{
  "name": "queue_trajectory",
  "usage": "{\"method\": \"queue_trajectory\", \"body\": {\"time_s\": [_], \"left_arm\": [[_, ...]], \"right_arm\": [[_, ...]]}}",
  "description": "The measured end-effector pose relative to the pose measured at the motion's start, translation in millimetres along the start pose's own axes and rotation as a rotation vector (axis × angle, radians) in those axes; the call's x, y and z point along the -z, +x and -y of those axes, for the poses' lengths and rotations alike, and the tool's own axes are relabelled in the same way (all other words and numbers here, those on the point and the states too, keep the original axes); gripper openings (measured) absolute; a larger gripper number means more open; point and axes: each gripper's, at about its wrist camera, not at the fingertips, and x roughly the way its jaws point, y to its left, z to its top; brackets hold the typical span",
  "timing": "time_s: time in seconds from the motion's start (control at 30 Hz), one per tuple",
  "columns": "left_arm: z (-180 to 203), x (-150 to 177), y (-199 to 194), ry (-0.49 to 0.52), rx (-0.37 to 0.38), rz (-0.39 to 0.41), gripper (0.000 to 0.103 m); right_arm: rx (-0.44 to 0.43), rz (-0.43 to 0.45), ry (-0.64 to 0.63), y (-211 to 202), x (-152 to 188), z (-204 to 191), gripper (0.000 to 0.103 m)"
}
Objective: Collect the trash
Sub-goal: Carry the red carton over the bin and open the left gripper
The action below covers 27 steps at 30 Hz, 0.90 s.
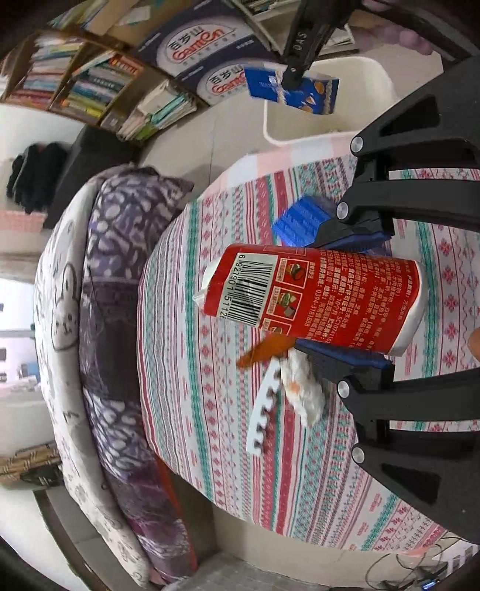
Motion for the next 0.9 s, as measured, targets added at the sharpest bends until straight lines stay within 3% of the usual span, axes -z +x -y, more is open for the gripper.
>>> {"method": "queue_trajectory", "body": {"time_s": [0.27,0.6,0.9], "left_arm": [[56,4,8,0.085,0.088,0.0,0.042],[128,17,22,0.172,0.22,-0.033,0.042],[179,35,46,0.175,0.443,-0.16,0.043]], "right_arm": [[0.025,0.036,0.066,-11,-9,33,0.058],[0.005,0.05,0.141,-23,-19,69,0.062],[-0.044,0.054,0.235,-31,-26,95,0.067]]}}
